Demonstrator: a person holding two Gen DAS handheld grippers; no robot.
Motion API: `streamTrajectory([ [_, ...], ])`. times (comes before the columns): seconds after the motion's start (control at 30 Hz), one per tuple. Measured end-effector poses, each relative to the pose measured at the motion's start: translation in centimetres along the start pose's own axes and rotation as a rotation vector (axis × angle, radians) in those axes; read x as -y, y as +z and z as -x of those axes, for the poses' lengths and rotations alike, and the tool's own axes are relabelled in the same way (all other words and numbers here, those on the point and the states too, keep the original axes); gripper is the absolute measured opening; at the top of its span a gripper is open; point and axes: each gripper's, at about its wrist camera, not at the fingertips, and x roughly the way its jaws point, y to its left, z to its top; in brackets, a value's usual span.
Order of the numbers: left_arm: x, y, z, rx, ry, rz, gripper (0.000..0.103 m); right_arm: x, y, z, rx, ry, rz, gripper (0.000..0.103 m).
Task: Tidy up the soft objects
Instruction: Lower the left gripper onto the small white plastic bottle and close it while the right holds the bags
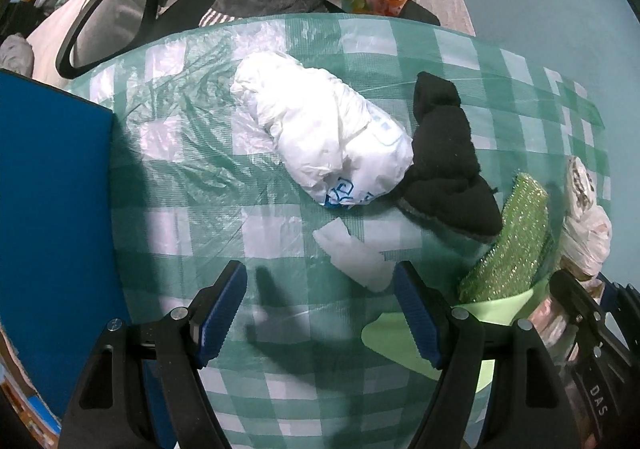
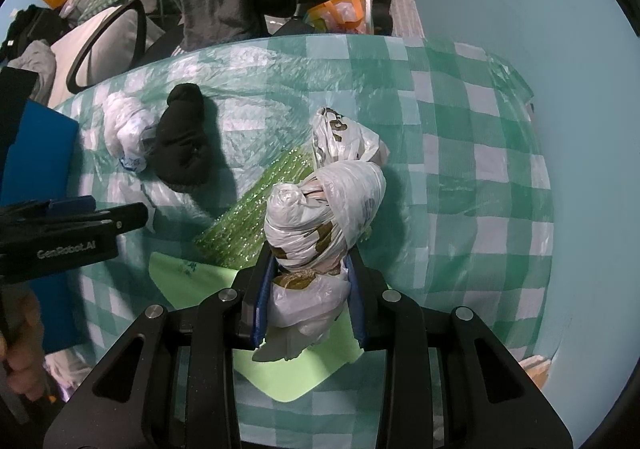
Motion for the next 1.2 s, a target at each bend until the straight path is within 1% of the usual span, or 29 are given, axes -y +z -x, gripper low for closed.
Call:
streamTrajectory([
  [0.2,0.0,0.2,-1.0,-0.026,0.001,0.027,0.077,0.1,0.1,0.1,0.0,-0.001,-0.002,0.031],
  [0.43,-0.6,0.4,-1.5,-0.028,-0.018,0.05,0.076,0.1,0.1,0.1,-0.002,0.0,-0.001,0.031],
  [0.47,-0.6,0.4,-1.5,-0.027,-0.022,0.053,0.073,0.1,0.1,0.0,-0.003,0.001,0.0,0.031],
  [0.6,-1.0,0.6,-1.4,-0.02,-0.023,0.053,0.066,0.2,0.0,0.0,-0.003,0.002,-0.002,0.031],
  [0.7,-1.3,0.6,-1.4,-0.016,-0.031,0.049,0.058,0.2,-0.1,0.0,-0.004,0.002,-0.003,0.031],
  [0.77,-1.3,0.5,-1.1,-0.013,-0.043,0.043,0.044,0.3,-0.1,0.0,-0.005,0.002,-0.004,0.031],
  [0.8,-1.3,0.5,-1.1,-0.015,-0.052,0.04,0.041,0.3,-0.1,0.0,-0.005,0.002,-0.004,0.031],
  [0.87,-1.3,0.4,-1.1,-0.023,-0.083,0.039,0.026,0.3,-0.2,0.1,-0.004,0.003,-0.003,0.031],
  [0.9,-1.3,0.4,-1.1,-0.028,-0.093,0.037,0.024,0.2,-0.2,0.1,-0.003,0.003,-0.003,0.031],
  [0.93,-1.2,0.3,-1.0,-0.025,-0.094,0.034,0.02,0.2,-0.2,0.1,-0.002,0.002,-0.001,0.031],
  [1.2,-0.8,-0.3,0.1,0.015,-0.111,0.005,0.017,0.2,-0.3,0.3,0.003,0.0,0.002,0.031],
])
